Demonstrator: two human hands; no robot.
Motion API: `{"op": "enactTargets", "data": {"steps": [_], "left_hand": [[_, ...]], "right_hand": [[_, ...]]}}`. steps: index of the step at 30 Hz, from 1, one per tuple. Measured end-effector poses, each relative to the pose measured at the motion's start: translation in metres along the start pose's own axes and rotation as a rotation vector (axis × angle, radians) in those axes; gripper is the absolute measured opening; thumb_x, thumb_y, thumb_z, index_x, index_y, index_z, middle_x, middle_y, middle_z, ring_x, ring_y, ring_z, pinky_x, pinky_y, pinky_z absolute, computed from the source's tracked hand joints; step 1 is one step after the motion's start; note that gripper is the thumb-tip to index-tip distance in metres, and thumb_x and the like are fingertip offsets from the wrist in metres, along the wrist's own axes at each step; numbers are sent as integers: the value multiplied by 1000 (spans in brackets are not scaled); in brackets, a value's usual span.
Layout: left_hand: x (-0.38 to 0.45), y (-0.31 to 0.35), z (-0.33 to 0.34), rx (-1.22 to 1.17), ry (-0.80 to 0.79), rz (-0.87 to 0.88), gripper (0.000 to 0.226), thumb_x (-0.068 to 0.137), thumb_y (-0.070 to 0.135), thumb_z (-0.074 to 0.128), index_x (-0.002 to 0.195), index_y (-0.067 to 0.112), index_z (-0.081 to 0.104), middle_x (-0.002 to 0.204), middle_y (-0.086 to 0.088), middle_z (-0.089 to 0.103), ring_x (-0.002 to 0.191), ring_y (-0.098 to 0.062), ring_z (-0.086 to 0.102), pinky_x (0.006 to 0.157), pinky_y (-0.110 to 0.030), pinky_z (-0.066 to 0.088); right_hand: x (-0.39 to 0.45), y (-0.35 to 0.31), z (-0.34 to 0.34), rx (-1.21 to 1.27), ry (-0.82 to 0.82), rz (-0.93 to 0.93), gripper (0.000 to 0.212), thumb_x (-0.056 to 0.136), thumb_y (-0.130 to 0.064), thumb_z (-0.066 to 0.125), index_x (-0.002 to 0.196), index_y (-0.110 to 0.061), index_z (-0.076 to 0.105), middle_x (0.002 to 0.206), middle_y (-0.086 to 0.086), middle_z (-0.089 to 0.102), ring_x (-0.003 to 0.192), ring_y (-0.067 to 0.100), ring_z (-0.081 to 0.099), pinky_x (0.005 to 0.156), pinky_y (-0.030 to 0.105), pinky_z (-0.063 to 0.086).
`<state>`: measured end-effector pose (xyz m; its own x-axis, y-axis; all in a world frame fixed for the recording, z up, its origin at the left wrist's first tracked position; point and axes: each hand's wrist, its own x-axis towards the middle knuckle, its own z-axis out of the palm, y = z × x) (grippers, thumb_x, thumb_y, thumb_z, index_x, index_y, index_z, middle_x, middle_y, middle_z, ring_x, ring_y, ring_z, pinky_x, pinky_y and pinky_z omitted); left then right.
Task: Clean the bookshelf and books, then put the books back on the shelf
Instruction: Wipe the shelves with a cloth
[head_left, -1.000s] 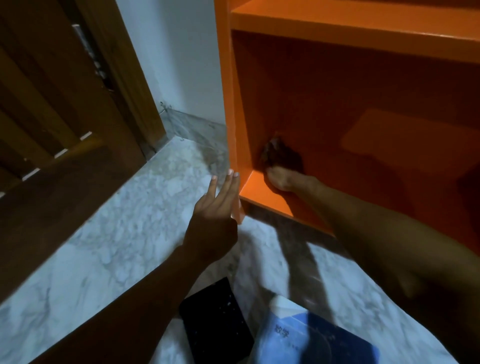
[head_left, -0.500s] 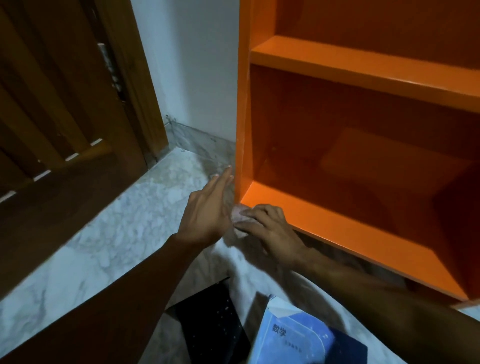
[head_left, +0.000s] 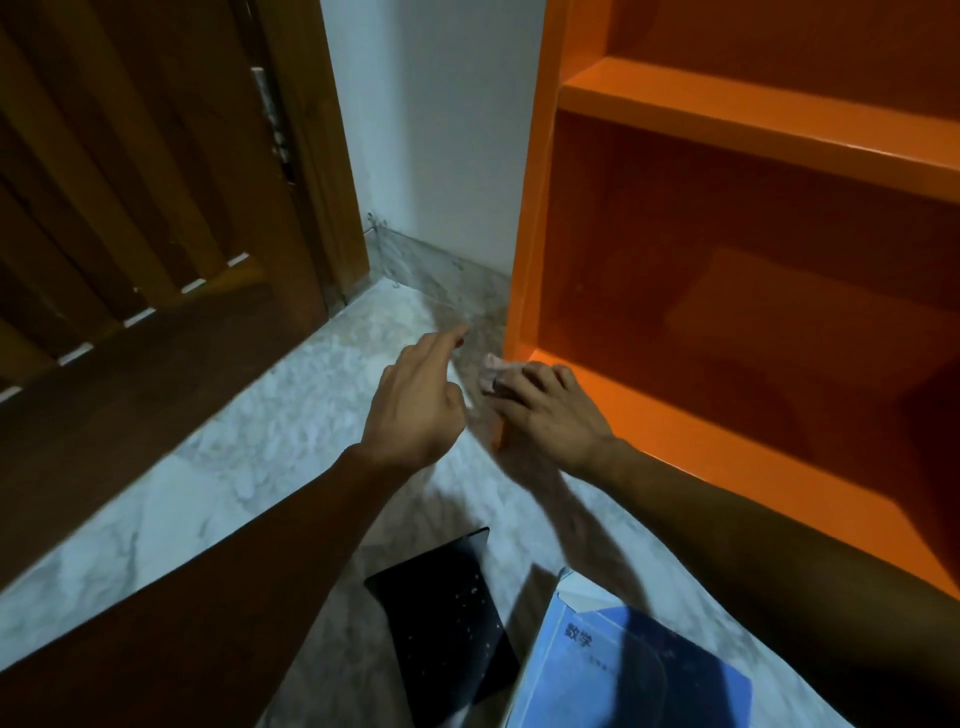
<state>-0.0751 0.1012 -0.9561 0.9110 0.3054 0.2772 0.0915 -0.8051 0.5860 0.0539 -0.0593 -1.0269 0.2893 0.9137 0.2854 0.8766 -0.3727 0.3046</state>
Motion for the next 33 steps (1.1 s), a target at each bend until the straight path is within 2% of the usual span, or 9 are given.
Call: {"op": "enactTargets", "data": {"steps": [5, 9, 12, 16, 23, 26, 30, 31, 33], "left_hand": [[-9, 16, 17, 80, -134, 118, 64, 81, 36, 24, 136, 17, 50, 134, -9, 58, 119, -33, 54, 94, -50, 48], [-21, 12, 47, 117, -127, 191, 51, 84, 16, 36, 127, 9, 64, 123, -12, 68, 104, -33, 67, 69, -42, 55], [-29, 24, 60, 144, -184, 162, 47, 86, 13, 43, 128, 11, 63, 123, -11, 67, 106, -34, 65, 77, -41, 50], [-39, 48, 73, 123, -394, 61, 49, 93, 13, 48, 141, 25, 51, 141, -1, 55, 126, -25, 53, 102, -35, 39], [-53, 102, 104, 28, -591, 116, 45, 96, 16, 48, 139, 26, 52, 138, 2, 59, 116, -25, 61, 92, -32, 50], [-61, 120, 116, 3, -675, 111, 44, 98, 18, 47, 141, 27, 50, 139, 0, 58, 117, -26, 59, 90, -31, 47], [-73, 122, 126, -41, -788, 84, 49, 99, 26, 49, 147, 27, 41, 146, -4, 49, 124, -27, 54, 102, -39, 46], [-78, 119, 125, -33, -802, 75, 53, 99, 30, 49, 150, 27, 35, 149, -6, 44, 126, -29, 52, 104, -42, 45], [-93, 109, 123, 36, -775, 27, 66, 97, 38, 51, 155, 28, 21, 153, -9, 34, 131, -34, 46, 106, -48, 42]], "right_hand": [[-28, -9, 1, -240, -240, -65, 38, 87, -27, 44, 105, -20, 76, 125, 0, 59, 110, 32, 36, 83, 44, 29], [-61, 4, -15, -232, -269, -73, 32, 80, -20, 56, 101, -12, 78, 124, 4, 61, 107, 35, 52, 80, 47, 38], [-101, 14, -24, -302, -367, -74, 21, 82, -20, 66, 97, -12, 79, 127, 3, 59, 110, 35, 51, 82, 46, 34], [-157, 29, -39, -336, -425, 38, 19, 75, -22, 81, 89, -10, 80, 118, 6, 61, 103, 34, 44, 76, 46, 30], [-259, 46, -73, -409, -479, 190, 29, 79, -17, 78, 107, -11, 75, 108, 7, 53, 90, 32, 42, 68, 43, 27], [-293, 47, -96, -424, -566, 303, 30, 78, -14, 76, 108, -10, 74, 110, 9, 54, 93, 34, 45, 67, 40, 29], [-310, 40, -125, -193, -1039, 715, 29, 98, -29, 51, 125, -33, 58, 143, 5, 42, 122, 34, 45, 78, 37, 46], [-308, 41, -132, -19, -1066, 870, 24, 96, -30, 54, 120, -34, 57, 139, 6, 47, 116, 30, 53, 69, 33, 51], [-301, 41, -136, 420, -922, 1153, 19, 92, -29, 67, 108, -28, 56, 110, 7, 66, 80, 17, 71, 49, 26, 53]]}}
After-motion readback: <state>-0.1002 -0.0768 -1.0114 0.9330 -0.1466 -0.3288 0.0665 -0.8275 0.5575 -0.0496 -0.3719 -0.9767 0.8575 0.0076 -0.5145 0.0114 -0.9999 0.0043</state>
